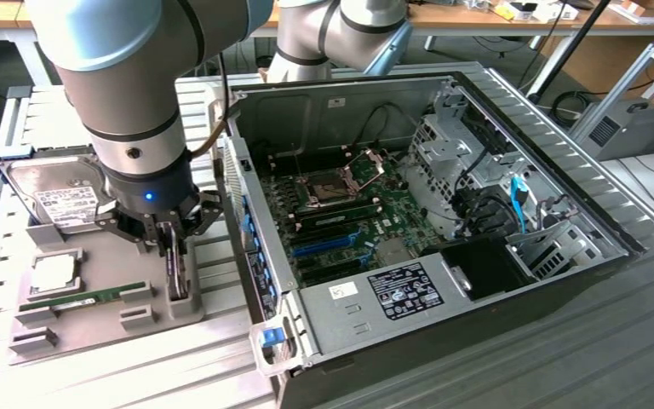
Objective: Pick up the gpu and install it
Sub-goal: 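Pick up the gpu and move the gpu toward the slot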
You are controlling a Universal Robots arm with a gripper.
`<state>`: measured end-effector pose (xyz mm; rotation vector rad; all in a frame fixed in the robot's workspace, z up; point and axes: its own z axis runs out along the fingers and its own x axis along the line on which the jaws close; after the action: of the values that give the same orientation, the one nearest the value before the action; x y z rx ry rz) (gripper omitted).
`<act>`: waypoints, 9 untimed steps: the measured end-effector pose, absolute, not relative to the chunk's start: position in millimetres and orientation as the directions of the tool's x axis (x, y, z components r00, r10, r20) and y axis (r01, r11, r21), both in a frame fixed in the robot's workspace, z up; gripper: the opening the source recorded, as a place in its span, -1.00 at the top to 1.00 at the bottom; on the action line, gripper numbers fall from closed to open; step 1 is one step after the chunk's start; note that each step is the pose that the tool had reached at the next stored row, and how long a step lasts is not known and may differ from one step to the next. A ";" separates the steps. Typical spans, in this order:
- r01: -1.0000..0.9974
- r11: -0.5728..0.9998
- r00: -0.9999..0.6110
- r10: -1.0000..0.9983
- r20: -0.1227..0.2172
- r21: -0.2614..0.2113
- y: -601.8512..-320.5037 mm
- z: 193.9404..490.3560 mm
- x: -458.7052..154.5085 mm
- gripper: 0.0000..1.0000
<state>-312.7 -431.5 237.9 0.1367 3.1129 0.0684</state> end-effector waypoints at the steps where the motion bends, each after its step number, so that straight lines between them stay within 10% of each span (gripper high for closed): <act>1: 0.087 0.995 -0.996 0.088 -0.023 0.045 -431.5 237.9 -312.7 0.46; 9: 0.083 0.996 -0.996 0.084 -0.023 0.045 -431.5 237.9 -312.7 0.46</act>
<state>-312.7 -431.5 237.9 0.1307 3.1133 0.0684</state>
